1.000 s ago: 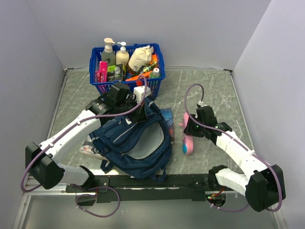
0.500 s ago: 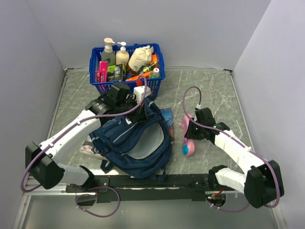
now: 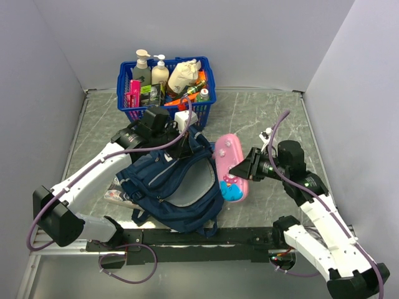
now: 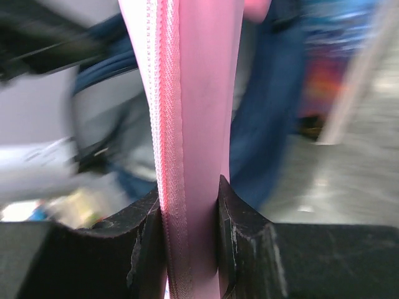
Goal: Pack the student bag
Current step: Pick up the stationery from the center of the board, then place the stationery in the student bag.
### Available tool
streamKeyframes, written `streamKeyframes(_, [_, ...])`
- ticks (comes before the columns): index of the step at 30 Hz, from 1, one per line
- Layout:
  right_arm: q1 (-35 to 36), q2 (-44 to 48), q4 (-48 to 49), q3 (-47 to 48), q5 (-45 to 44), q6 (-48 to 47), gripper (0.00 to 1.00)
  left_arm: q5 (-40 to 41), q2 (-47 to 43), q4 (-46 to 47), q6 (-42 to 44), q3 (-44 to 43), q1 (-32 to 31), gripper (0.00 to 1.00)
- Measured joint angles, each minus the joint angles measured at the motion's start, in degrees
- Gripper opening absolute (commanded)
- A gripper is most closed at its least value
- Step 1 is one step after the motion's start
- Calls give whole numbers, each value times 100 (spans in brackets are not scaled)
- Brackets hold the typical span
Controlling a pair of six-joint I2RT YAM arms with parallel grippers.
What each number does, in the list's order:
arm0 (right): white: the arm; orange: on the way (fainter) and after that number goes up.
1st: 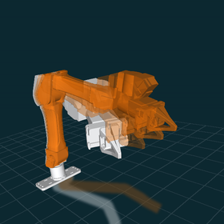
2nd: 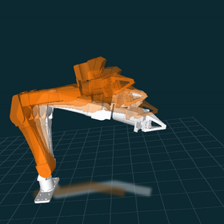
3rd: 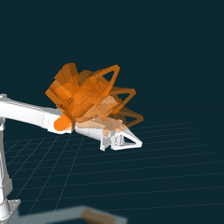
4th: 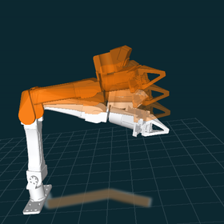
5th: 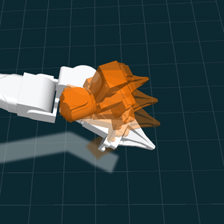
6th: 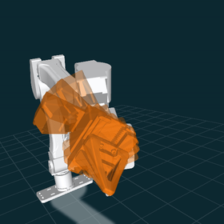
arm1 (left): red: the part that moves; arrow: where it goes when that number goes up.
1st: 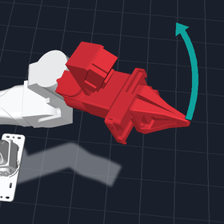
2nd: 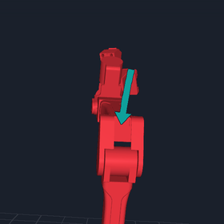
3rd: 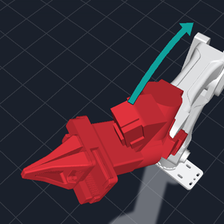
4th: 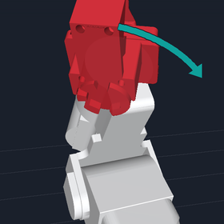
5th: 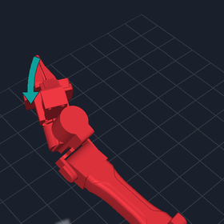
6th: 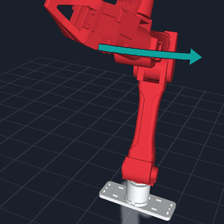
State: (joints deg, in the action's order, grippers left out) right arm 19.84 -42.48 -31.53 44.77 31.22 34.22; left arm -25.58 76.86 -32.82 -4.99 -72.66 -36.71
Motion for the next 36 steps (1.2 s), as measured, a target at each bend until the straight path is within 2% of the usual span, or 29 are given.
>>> streamKeyframes(4, [83, 87, 450, -334, 890, 564, 29, 20, 42, -26, 20, -44, 0, 1])
streamKeyframes(14, [533, -323, 1314, -1038, 1792, 1609, 25, 177, 455, -540, 197, -929, 50, 1])
streamKeyframes(20, [756, -407, 1462, -1438, 2240, 2006, 24, 118, 461, -490, 173, -1091, 31, 1])
streamKeyframes(24, [778, -616, 1971, -1631, 2406, 2299, 22, -144, 461, -509, 138, -1093, 0, 1])
streamKeyframes(28, [981, -1742, 2715, -1480, 2546, 2538, 19, -431, 461, -588, 181, -1093, -118, 1])
streamKeyframes(32, [1156, -3228, 3263, -822, 2535, 2721, 18, -560, 461, -610, 208, -1095, -223, 1])
streamKeyframes(36, [1169, -3812, 3777, -284, 2223, 2973, 21, -599, 461, -595, 229, -1093, -227, 1])
